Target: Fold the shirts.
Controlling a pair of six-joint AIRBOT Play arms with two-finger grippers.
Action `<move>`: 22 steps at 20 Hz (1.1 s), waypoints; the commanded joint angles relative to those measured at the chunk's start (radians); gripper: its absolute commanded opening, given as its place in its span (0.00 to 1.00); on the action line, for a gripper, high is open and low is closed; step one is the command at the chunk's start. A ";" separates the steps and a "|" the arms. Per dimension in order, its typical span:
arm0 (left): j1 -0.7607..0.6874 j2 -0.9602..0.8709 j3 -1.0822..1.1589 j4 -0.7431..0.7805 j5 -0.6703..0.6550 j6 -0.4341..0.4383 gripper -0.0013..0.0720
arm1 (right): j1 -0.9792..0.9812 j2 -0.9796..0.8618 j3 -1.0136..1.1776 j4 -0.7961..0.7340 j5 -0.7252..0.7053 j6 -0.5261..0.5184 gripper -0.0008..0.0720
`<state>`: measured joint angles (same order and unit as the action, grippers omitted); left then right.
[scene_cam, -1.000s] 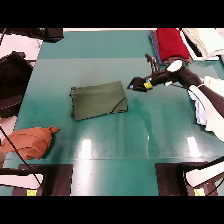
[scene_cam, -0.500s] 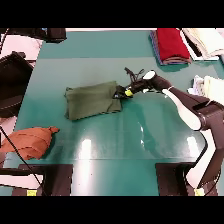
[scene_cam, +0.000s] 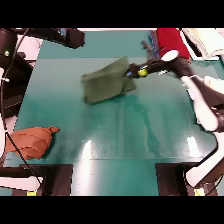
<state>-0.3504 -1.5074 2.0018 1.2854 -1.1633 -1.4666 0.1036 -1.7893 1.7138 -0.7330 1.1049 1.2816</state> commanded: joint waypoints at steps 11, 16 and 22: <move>-0.057 -0.001 0.000 -0.007 0.019 -0.003 0.05 | -0.797 0.303 0.007 -0.202 0.170 0.038 0.04; -0.057 -0.001 0.000 -0.006 0.019 -0.026 0.05 | -0.852 0.302 0.007 -0.201 0.066 0.038 0.04; -0.057 -0.001 0.000 -0.007 0.014 -0.028 0.05 | -0.779 0.288 0.051 -0.200 -0.188 0.006 0.04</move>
<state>-0.4072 -1.5074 2.0018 1.2785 -1.1454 -1.4914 -0.7010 -1.4910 1.7351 -0.9329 1.0481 1.3064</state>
